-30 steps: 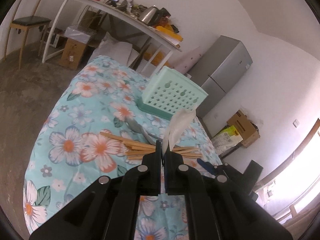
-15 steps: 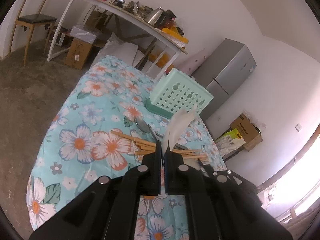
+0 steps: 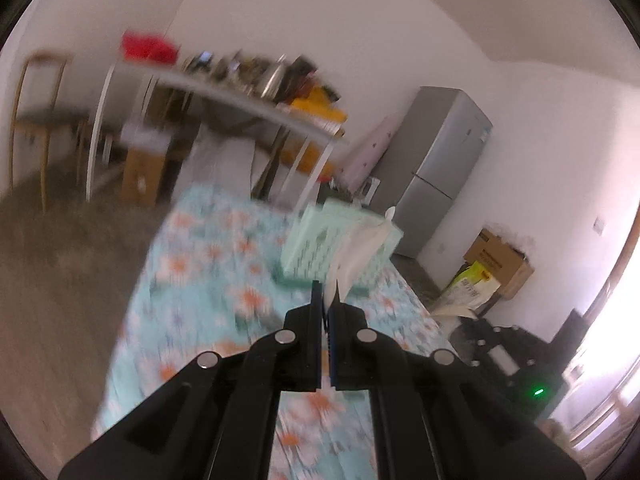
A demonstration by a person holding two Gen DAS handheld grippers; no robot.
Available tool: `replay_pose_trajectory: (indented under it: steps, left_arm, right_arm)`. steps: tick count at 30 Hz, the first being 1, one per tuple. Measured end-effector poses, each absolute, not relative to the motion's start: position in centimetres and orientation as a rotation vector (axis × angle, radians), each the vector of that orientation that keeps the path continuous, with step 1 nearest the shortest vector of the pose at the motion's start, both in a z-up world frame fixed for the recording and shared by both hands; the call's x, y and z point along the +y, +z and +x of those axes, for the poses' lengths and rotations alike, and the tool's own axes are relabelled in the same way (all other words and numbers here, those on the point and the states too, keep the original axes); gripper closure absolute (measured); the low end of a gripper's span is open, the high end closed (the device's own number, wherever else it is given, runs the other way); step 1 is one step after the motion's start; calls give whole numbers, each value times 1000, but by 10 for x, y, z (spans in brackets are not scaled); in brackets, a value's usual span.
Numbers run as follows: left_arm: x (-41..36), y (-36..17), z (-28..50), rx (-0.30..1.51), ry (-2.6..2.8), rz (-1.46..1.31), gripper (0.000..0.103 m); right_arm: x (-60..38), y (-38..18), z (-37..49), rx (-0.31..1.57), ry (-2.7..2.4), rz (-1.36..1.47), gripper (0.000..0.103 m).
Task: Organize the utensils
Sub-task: 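Lift the white paddle with the left gripper while the right gripper grasps the white plastic spoon, then carry the white paddle into the green basket with the left gripper while the right gripper lifts the white spoon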
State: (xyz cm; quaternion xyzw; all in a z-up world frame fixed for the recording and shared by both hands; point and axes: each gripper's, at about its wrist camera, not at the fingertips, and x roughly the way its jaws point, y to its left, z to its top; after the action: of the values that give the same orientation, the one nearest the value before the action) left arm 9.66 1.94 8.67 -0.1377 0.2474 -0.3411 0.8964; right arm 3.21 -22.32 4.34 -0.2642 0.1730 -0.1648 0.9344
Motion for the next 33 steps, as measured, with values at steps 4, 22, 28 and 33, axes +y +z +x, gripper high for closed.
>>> replay_pose_trajectory:
  steps: [4,22,28,33]
  left_arm:
    - [0,127,115,447,-681,-111,101]
    - [-128,186,218,595,-597,681,101]
    - [-136,223,224,544,-584,645,101]
    - [-144,235,240,534,-567,623,101]
  right_arm:
    - [-252,71,31,310,-367,-399,102]
    - [-293,80,33,273,-339,-206,102]
    - [-301,81,32,268,-321,-168,102]
    - [-306,84,30,263,-310,-153,102]
